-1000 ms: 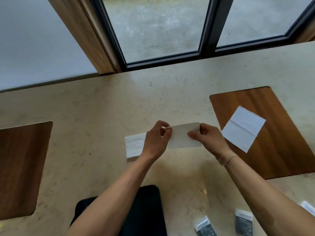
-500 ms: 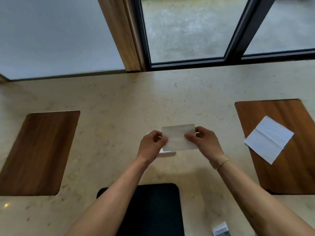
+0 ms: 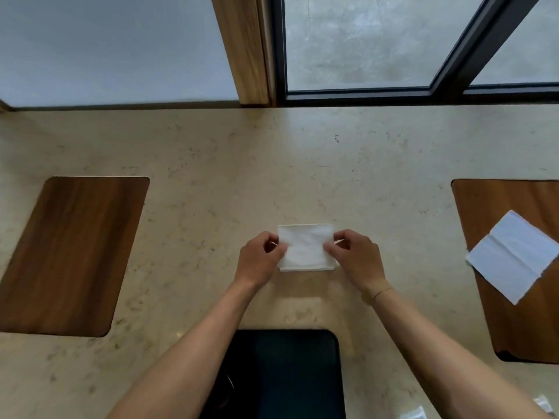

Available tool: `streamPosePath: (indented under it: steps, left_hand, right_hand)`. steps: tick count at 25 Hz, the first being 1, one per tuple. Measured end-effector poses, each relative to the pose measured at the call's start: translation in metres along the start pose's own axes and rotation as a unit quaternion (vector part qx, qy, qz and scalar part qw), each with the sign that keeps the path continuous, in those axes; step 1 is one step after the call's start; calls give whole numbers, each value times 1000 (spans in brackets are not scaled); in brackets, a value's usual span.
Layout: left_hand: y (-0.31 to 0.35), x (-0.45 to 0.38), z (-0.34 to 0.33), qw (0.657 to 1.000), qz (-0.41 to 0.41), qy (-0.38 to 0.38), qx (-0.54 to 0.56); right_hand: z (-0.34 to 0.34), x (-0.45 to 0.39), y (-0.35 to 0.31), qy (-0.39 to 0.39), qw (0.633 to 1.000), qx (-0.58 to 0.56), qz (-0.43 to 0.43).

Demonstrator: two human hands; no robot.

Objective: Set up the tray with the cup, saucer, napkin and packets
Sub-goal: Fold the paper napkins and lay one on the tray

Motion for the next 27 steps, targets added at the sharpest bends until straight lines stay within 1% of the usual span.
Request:
streamPosePath:
  steps: [8, 12, 19, 23, 27]
  left_hand:
    - [-14, -5, -4, 997, -16, 15, -77]
    - [-18, -4, -4, 994, -14, 28, -104]
    - [-19, -6, -6, 993, -12, 36, -113]
    - [-18, -5, -7, 991, -25, 38, -126]
    - [-16, -5, -8, 989, -31, 39, -138]
  right_hand:
    - [-12, -2, 6, 25, 997, 72, 13]
    - [-12, -2, 7, 38, 996, 73, 20]
    - [-17, -5, 10, 50, 996, 72, 21]
    - [-19, -4, 13, 45, 996, 78, 19]
    - [-17, -3, 13, 57, 995, 80, 21]
Point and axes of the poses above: each hand's wrist, its own x-axis away from the middle knuckle, its own z-axis out of the back of the hand, y = z × x, the point moved 6 cm from there along -x, towards the middle knuckle, and after that the axes turned 13 degrees about x, right-handed, at the moved point
